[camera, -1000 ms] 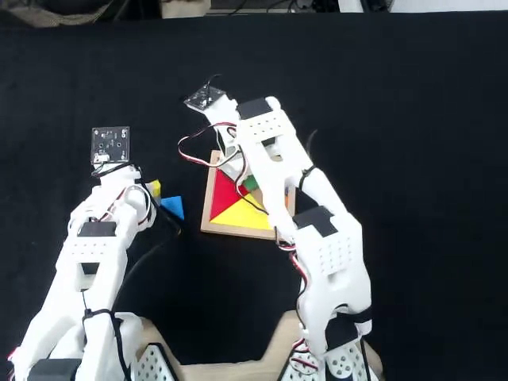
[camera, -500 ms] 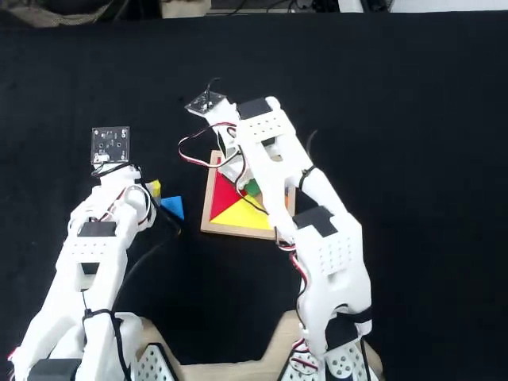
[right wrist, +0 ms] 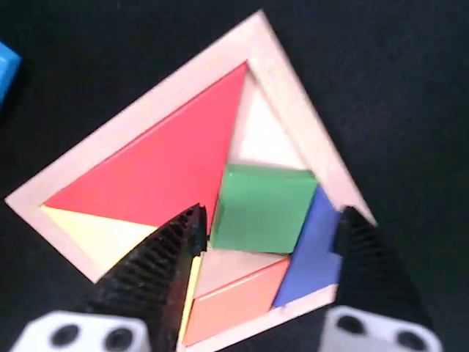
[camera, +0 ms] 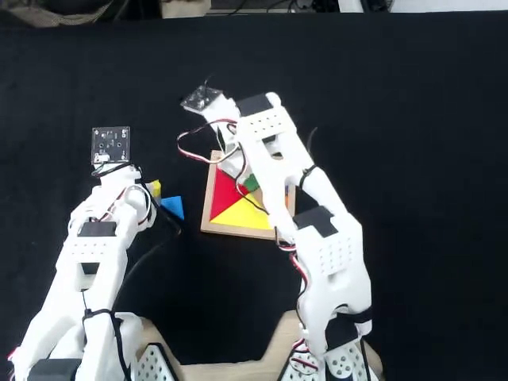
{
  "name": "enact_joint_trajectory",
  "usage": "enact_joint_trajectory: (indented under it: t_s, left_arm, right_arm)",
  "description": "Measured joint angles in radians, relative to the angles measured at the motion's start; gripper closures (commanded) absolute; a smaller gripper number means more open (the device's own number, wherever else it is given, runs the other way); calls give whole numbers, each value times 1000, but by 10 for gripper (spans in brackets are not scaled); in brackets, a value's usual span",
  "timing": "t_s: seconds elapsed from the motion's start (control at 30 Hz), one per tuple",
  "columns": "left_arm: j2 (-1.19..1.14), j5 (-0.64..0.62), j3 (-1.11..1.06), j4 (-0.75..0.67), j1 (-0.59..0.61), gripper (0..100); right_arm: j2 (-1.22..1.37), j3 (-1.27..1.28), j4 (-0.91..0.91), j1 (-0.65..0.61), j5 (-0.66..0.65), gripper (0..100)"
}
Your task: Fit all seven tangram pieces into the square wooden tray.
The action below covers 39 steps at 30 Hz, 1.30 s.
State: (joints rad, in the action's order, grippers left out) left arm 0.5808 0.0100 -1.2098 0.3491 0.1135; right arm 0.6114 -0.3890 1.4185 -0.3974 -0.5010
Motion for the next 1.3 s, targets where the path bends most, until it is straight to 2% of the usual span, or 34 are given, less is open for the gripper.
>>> enact_joint_trajectory:
  t_s: [0.2,0.5,1.07,1.3]
  left_arm:
    - [0,0,0,0,0,812]
    - [-2,0,0,0,0,812]
    - [-2,0,0,0,0,812]
    - [-2,0,-15,0,0,812]
  right_arm:
    - [0,-94,2,0,0,990]
    - [106,-112,-54,0,0,979]
    - [140,-114,-109,11,0,981]
    - [216,-206,-34,18,-49,988]
